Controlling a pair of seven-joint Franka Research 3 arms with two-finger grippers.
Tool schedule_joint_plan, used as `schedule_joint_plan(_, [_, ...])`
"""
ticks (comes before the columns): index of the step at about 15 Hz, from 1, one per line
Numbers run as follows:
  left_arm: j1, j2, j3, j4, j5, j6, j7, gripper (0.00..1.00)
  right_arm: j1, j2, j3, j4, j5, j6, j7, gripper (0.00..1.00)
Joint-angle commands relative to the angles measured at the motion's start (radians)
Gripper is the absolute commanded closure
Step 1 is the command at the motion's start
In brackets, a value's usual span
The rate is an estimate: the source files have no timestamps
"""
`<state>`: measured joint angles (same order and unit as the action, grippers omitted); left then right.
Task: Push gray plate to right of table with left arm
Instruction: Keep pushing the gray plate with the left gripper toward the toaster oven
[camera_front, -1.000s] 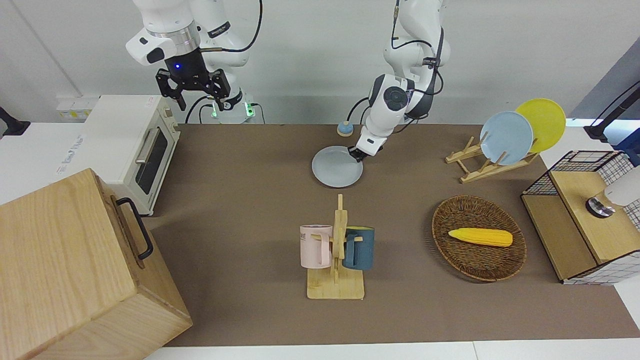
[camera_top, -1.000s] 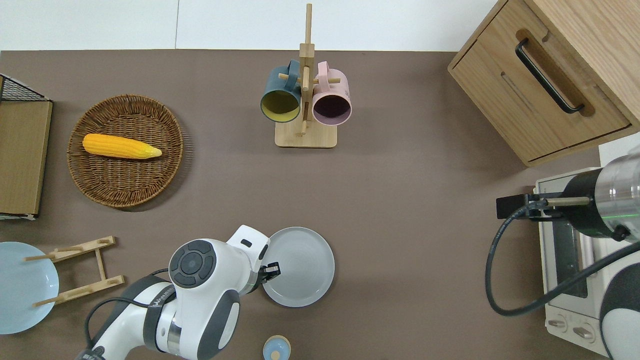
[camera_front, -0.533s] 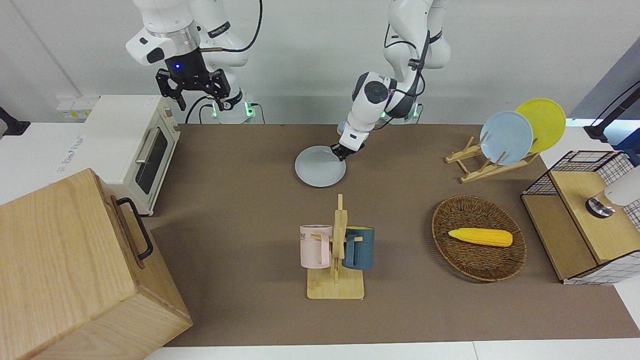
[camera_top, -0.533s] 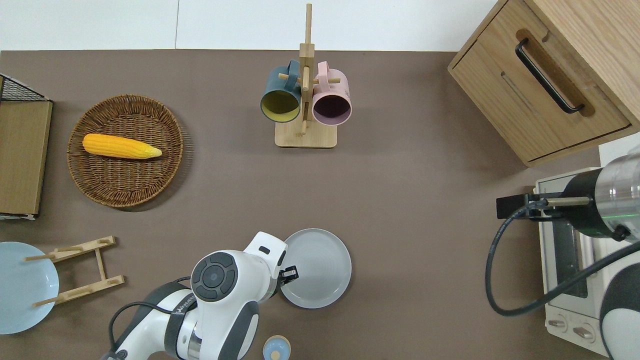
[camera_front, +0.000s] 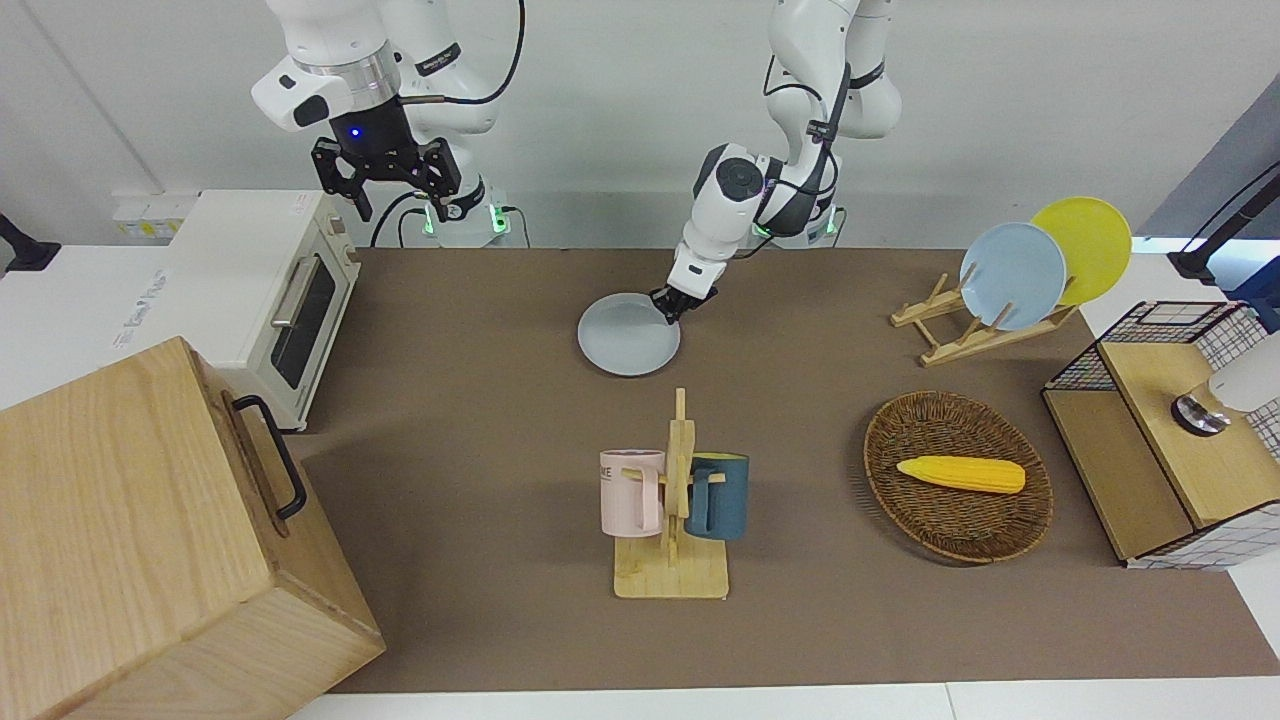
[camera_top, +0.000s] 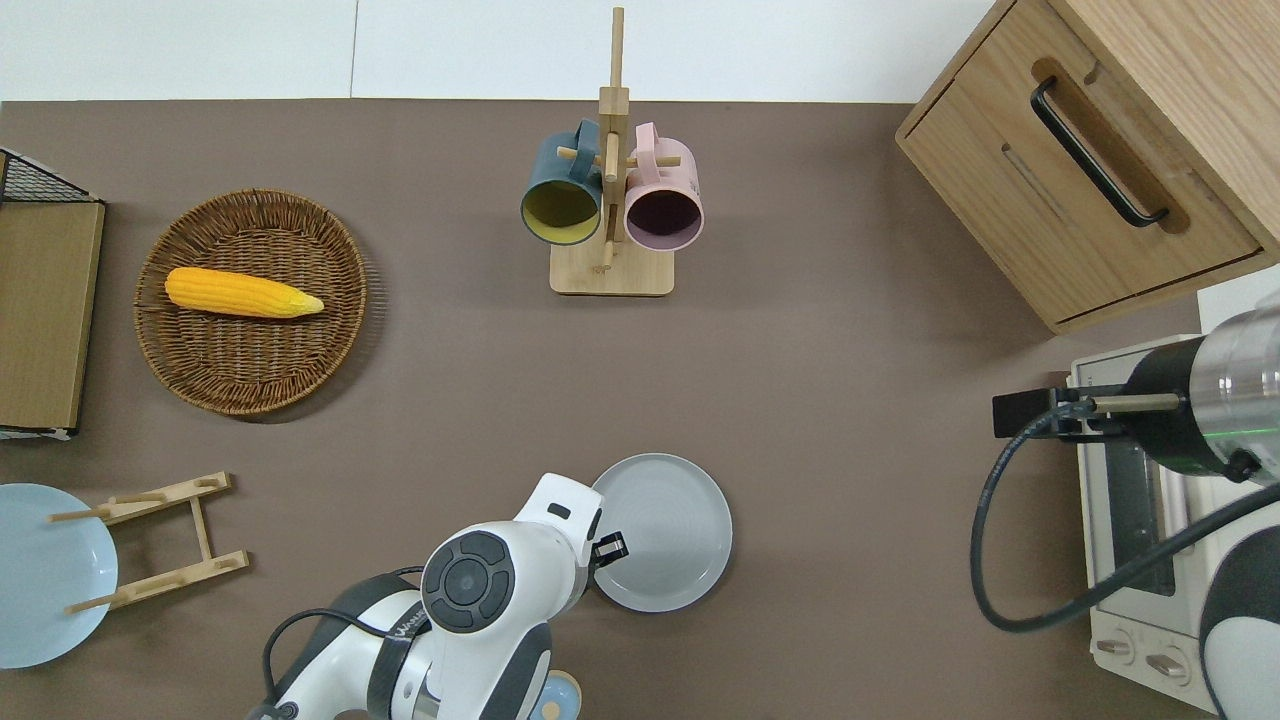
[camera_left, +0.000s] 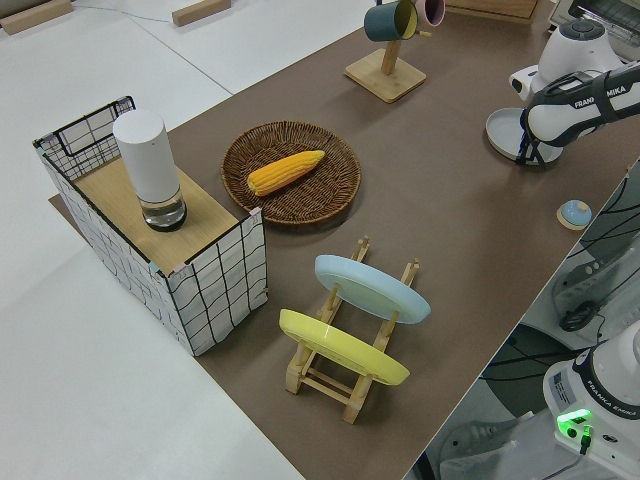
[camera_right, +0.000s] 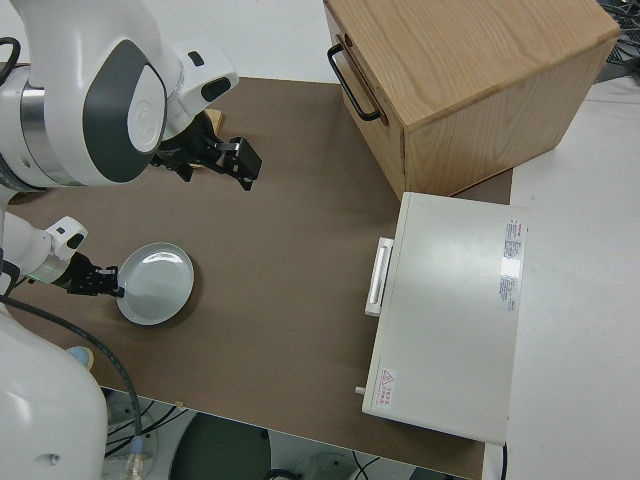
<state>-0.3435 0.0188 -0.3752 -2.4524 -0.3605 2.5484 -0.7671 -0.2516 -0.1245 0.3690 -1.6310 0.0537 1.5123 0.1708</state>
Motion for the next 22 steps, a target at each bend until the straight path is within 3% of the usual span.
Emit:
schedule_joint_plan(1, [-0.043,0.085,0.004,0.027,-0.011,0.082,-0.064,1.0,-0.024,-0.027,0.015,-0.027,0.021,0.0,0.01,0.005])
schedule_joint_plan(22, [-0.129,0.205,-0.001,0.177,-0.011,0.144,-0.138,1.0,-0.024,-0.027,0.015,-0.027,0.021,0.0,0.01,0.005])
